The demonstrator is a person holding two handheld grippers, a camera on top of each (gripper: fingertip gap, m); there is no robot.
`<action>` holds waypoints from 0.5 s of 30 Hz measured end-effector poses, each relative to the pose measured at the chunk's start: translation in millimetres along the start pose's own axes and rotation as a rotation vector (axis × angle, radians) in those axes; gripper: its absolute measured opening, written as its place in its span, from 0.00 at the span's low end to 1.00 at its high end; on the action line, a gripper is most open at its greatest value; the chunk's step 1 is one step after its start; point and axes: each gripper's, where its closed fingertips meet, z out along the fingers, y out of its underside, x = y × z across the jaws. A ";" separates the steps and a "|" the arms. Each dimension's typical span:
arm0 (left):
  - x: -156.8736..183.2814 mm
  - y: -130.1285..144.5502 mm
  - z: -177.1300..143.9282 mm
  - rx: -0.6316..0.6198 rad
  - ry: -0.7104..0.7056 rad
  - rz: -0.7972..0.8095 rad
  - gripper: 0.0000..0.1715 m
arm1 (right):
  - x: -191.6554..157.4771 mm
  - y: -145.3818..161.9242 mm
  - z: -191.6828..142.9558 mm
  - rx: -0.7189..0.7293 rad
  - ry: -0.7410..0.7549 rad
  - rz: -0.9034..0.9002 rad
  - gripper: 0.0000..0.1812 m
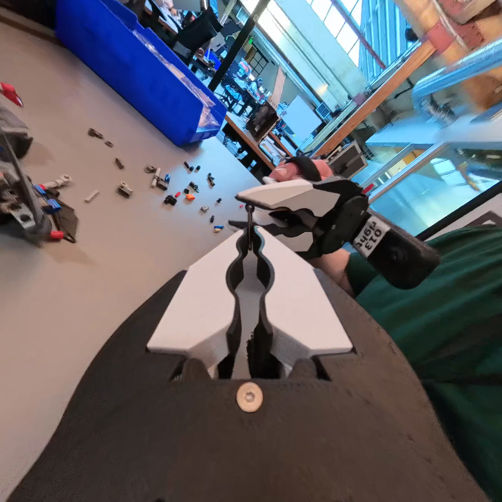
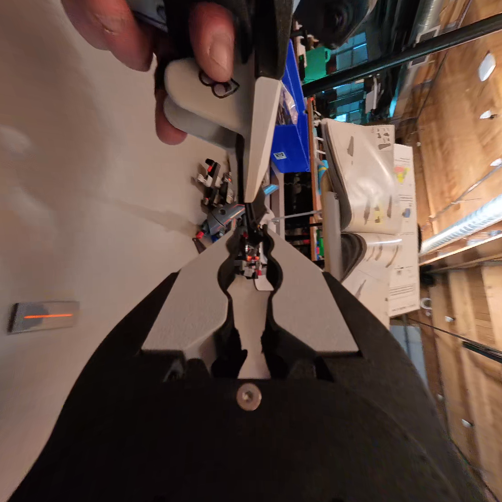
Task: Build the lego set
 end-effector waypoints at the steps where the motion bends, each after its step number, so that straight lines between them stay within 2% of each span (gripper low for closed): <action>1: -0.2 1.5 0.8 0.001 0.009 -0.022 0.00 | 1.8 0.8 0.1 -0.009 0.017 -0.015 0.04; 5: 2.6 -0.1 0.4 0.049 0.080 -0.116 0.00 | 3.0 -0.1 -1.2 0.001 -0.013 0.028 0.04; 8: 3.4 -5.5 -1.5 0.096 0.063 -0.067 0.04 | 1.1 3.9 -0.7 0.033 -0.102 0.191 0.04; 11: 0.8 -11.8 -7.2 0.114 -0.046 0.117 0.11 | 1.6 7.5 -2.1 0.093 -0.202 0.399 0.04; 15: 1.0 -18.1 -12.3 0.052 -0.231 0.521 0.22 | -5.1 7.4 -3.6 0.159 -0.397 0.636 0.04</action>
